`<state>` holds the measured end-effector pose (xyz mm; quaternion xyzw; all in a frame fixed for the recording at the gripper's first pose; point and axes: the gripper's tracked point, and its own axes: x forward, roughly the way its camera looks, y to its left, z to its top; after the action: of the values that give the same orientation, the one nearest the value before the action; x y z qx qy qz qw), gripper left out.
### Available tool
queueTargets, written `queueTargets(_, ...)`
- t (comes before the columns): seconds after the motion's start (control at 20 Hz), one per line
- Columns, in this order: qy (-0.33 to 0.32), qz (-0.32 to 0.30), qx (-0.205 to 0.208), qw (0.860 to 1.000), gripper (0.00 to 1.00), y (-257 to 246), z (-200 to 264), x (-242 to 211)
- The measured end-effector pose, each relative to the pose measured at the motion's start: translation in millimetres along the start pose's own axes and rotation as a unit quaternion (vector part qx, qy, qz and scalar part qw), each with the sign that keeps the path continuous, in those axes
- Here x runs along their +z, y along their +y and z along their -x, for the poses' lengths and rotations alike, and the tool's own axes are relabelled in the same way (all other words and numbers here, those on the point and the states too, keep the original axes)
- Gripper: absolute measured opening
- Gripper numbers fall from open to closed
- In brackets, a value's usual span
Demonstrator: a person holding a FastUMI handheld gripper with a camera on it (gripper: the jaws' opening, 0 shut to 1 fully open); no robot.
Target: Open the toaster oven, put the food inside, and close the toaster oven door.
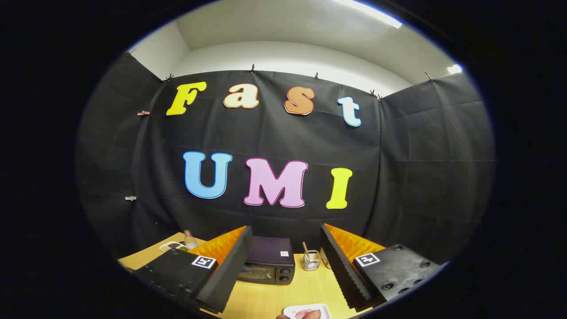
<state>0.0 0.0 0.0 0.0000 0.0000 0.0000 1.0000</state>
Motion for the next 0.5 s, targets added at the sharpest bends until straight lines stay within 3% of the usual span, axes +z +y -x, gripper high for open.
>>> queueTargets(0.5,0.006,-0.009,-0.020,1.000,0.97,-15,5,-6)
